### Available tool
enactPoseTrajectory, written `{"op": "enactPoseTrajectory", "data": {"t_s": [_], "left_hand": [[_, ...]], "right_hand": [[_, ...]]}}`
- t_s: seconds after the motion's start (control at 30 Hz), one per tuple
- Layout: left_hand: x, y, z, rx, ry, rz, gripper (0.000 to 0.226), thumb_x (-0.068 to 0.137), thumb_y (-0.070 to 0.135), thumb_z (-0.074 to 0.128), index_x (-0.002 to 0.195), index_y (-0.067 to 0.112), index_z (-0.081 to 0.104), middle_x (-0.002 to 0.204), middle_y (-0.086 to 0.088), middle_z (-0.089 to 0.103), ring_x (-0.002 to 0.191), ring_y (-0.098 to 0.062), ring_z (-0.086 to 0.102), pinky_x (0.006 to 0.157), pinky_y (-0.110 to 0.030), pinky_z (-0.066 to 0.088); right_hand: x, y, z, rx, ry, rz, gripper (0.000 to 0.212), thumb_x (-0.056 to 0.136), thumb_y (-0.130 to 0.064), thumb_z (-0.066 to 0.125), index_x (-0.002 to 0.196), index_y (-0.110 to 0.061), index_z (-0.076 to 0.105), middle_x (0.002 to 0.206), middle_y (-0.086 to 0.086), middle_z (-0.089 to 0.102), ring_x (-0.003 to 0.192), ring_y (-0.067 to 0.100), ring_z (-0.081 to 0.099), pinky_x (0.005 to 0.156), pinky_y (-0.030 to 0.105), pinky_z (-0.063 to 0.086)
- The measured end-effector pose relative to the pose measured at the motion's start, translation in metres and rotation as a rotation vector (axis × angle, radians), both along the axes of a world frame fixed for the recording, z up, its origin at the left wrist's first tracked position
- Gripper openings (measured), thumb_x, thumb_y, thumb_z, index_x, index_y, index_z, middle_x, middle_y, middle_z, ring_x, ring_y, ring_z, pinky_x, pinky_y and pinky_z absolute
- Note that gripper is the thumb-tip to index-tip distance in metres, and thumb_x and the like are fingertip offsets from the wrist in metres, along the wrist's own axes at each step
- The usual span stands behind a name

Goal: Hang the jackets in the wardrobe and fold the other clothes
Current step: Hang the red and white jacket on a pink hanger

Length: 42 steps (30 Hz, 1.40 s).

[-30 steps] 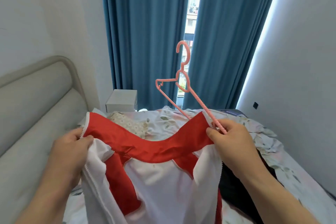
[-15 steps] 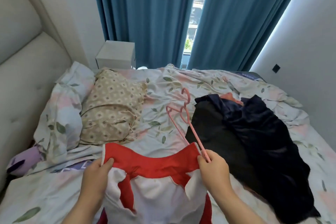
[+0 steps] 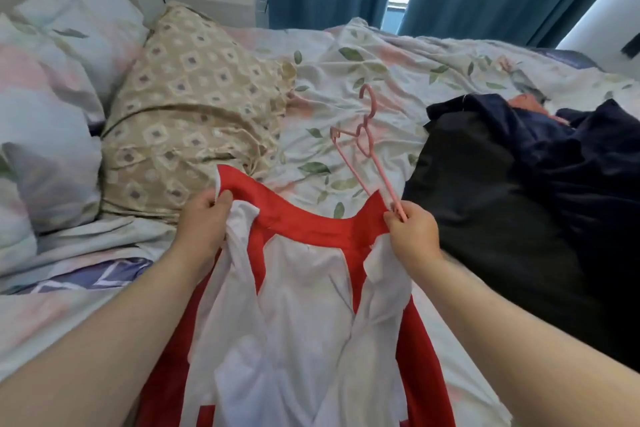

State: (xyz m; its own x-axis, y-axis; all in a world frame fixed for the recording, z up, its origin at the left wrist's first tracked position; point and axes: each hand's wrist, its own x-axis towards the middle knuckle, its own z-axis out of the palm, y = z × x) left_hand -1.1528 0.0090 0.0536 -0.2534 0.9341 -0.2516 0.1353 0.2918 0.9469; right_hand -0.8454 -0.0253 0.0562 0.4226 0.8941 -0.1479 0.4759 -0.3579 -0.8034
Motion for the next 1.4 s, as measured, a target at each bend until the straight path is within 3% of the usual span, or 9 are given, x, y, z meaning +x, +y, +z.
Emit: {"op": "enactPoseTrajectory", "data": {"t_s": [0.1,0.37,0.57,0.73,0.87,1.03,1.2,1.33,1.4], "left_hand": [[0.006,0.004,-0.025,-0.061,0.051,-0.107,0.029,0.094,0.005,0.055,0.114,0.025,0.065,0.096,-0.004,0.065,0.087,-0.019,0.06,0.076,-0.03,0.047],[0.007,-0.043,-0.078,-0.292,0.537,-0.364,0.024,0.088,0.019,0.062,0.065,0.013,0.06,0.061,0.002,0.061,0.058,-0.016,0.055,0.053,-0.028,0.037],[-0.03,-0.042,-0.068,-0.295,-0.102,0.333,0.012,0.092,0.008,0.052,0.084,0.003,0.06,0.081,-0.018,0.057,0.077,-0.025,0.052,0.066,-0.035,0.04],[-0.028,-0.055,-0.039,-0.238,-0.432,0.288,0.016,0.093,0.007,0.05,0.087,0.01,0.065,0.086,-0.017,0.065,0.068,-0.023,0.063,0.064,-0.03,0.048],[0.002,-0.062,-0.036,-0.131,-0.068,-0.004,0.022,0.093,0.005,0.055,0.091,0.017,0.074,0.073,0.006,0.073,0.064,-0.007,0.063,0.063,-0.029,0.049],[0.031,-0.072,-0.074,-0.132,0.484,-0.443,0.016,0.082,0.031,0.07,0.092,0.022,0.061,0.082,0.002,0.063,0.078,-0.011,0.059,0.07,-0.029,0.048],[0.039,-0.091,-0.116,-0.131,0.767,-0.619,0.057,0.081,0.035,0.073,0.131,0.016,0.053,0.121,-0.006,0.059,0.112,-0.031,0.054,0.094,-0.041,0.042],[0.041,-0.095,-0.131,-0.117,0.965,-0.611,0.068,0.083,0.037,0.072,0.142,0.013,0.05,0.125,-0.014,0.059,0.111,-0.038,0.054,0.092,-0.046,0.044],[0.044,-0.092,-0.134,-0.128,1.007,-0.595,0.066,0.087,0.039,0.068,0.145,0.015,0.047,0.125,-0.015,0.058,0.111,-0.039,0.053,0.092,-0.047,0.043]], "right_hand": [[0.008,-0.002,-0.017,-0.007,-0.03,0.077,0.027,0.099,-0.024,0.057,0.077,-0.009,0.064,0.064,0.007,0.056,0.055,0.009,0.047,0.052,0.023,0.038],[0.048,-0.059,0.04,0.051,0.135,0.148,0.026,0.099,-0.015,0.058,0.084,-0.026,0.077,0.064,0.005,0.064,0.06,0.017,0.067,0.053,0.025,0.057],[0.088,-0.1,0.046,-0.31,0.211,0.176,0.025,0.098,-0.009,0.059,0.084,-0.016,0.079,0.057,0.007,0.06,0.06,0.036,0.07,0.05,0.034,0.058],[0.06,-0.086,-0.008,-0.425,0.31,0.273,0.021,0.098,-0.017,0.06,0.087,-0.015,0.079,0.061,0.014,0.065,0.055,0.034,0.067,0.054,0.039,0.059],[0.011,-0.056,-0.053,-0.378,0.387,0.318,0.03,0.096,-0.018,0.062,0.077,0.006,0.064,0.057,0.008,0.059,0.051,0.019,0.062,0.052,0.031,0.055],[-0.013,-0.039,-0.088,-0.206,0.056,0.095,0.031,0.094,-0.03,0.062,0.068,-0.014,0.068,0.064,-0.003,0.067,0.062,0.01,0.062,0.058,0.022,0.047],[0.001,-0.058,-0.1,-0.136,-0.377,-0.258,0.036,0.086,-0.028,0.071,0.116,-0.012,0.061,0.116,0.01,0.055,0.107,0.028,0.053,0.089,0.035,0.046],[0.026,-0.072,-0.107,-0.309,-0.31,-0.509,0.069,0.082,-0.033,0.075,0.138,-0.008,0.045,0.134,0.02,0.047,0.12,0.041,0.048,0.099,0.047,0.042],[0.034,-0.079,-0.108,-0.393,-0.109,-0.5,0.041,0.087,-0.032,0.068,0.118,-0.008,0.056,0.113,0.013,0.06,0.102,0.036,0.058,0.085,0.044,0.047]]}}
